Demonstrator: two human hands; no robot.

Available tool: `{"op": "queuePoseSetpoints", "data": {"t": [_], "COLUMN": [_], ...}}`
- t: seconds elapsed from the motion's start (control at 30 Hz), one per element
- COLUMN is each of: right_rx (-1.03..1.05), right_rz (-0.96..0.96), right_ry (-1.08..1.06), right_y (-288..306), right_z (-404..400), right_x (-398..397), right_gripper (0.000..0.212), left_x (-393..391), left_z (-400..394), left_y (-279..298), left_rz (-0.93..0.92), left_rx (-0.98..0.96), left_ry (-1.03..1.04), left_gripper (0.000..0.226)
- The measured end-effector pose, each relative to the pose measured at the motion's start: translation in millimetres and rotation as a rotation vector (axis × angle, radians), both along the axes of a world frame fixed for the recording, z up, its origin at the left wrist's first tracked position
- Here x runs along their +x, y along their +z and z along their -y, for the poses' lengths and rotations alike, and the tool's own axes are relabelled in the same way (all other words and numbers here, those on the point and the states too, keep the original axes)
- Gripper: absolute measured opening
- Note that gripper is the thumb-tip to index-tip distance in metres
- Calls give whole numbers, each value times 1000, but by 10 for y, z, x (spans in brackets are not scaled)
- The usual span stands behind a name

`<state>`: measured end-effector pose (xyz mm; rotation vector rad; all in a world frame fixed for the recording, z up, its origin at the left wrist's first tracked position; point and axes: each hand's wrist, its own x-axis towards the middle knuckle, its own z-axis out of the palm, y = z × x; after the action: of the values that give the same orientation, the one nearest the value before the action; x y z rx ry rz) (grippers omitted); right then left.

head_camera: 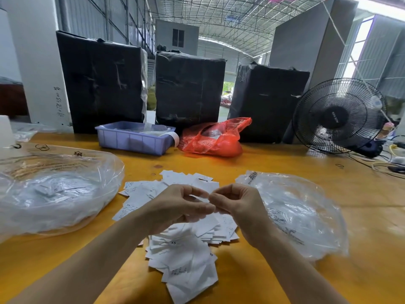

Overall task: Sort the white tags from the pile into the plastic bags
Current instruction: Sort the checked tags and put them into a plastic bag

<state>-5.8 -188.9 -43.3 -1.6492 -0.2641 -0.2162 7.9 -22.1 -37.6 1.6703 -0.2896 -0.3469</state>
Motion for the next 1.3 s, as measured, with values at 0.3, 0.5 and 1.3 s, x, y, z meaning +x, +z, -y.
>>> {"op": "queuePoseSetpoints", "data": {"t": [0.3, 0.5, 1.3], "right_rx": [80, 13, -496], "right_rz": [-31, -238, 176], "right_ry": [-4, 155, -64], "right_y": [7, 9, -96], "right_z": [-28, -5, 34], "right_x": [-12, -21, 64], "right_gripper": [41, 53, 16], "left_x": [17, 54, 111], "left_z": [20, 8, -56], "left_y": [-40, -42, -76], "left_rz": [50, 36, 334], "left_rx": [-52, -220, 121], "left_ry": [99, 258, 273], "left_gripper": [21, 27, 6]}}
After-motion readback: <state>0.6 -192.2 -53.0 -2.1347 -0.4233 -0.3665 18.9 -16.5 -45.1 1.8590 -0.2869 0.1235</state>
